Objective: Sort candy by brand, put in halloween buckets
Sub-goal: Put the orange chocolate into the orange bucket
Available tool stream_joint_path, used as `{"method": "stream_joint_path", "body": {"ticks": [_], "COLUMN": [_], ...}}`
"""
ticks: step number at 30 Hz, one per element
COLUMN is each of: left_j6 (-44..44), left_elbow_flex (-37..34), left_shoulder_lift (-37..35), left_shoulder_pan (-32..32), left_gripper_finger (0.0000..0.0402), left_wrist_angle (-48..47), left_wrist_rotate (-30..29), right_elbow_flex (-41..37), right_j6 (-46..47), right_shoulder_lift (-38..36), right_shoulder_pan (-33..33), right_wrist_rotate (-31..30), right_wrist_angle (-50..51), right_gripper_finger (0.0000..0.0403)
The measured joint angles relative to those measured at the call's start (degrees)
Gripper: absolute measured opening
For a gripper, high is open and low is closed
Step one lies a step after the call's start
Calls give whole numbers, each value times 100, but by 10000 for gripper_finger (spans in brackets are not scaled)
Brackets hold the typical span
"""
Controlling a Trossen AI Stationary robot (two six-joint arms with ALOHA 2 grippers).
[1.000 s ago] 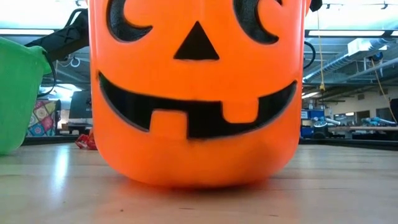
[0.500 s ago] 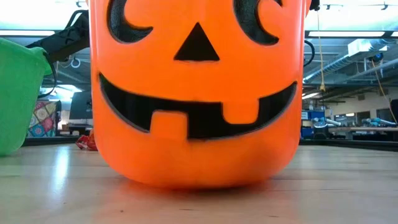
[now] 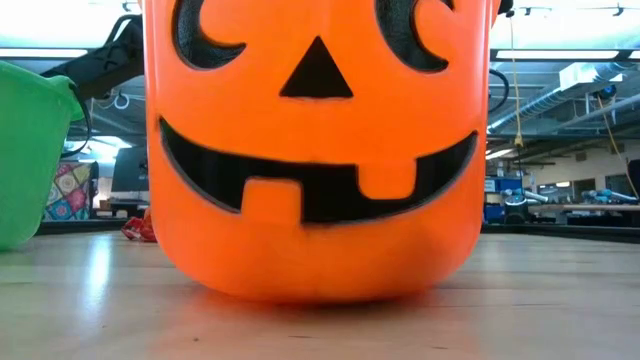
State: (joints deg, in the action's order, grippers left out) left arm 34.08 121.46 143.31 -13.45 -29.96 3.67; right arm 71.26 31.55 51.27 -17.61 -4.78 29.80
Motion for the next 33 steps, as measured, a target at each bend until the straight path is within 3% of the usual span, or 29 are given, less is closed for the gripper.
{"method": "stream_joint_path", "body": {"ticks": [5, 8, 16, 21, 26, 33], "left_j6": [30, 0, -279, -264, -126, 374], "left_elbow_flex": [16, 23, 681, 1362, 1330, 1326], "left_shoulder_lift": [-22, -33, 9, -1, -118, 55], "left_shoulder_pan": [248, 340, 485, 466, 418, 325], "left_gripper_finger": [3, 3, 30, 82, 160, 277], "left_wrist_angle": [-1056, -1211, -1402, -1586, -1566, -1608], "left_wrist_rotate": [235, 148, -570, -577, -584, -1128], "right_elbow_flex": [0, 0, 0, 0, 0, 0], "right_j6": [-49, -98, -114, -113, -123, -131], "right_shoulder_lift": [-1, 0, 0, 0, -2, -2], "right_shoulder_pan": [0, 0, 0, 0, 80, 174], "right_wrist_rotate": [-1, 0, 10, 166, 195, 194], "right_wrist_angle": [-112, -107, -107, -103, -101, -96], "right_gripper_finger": [215, 215, 215, 215, 215, 215]}}
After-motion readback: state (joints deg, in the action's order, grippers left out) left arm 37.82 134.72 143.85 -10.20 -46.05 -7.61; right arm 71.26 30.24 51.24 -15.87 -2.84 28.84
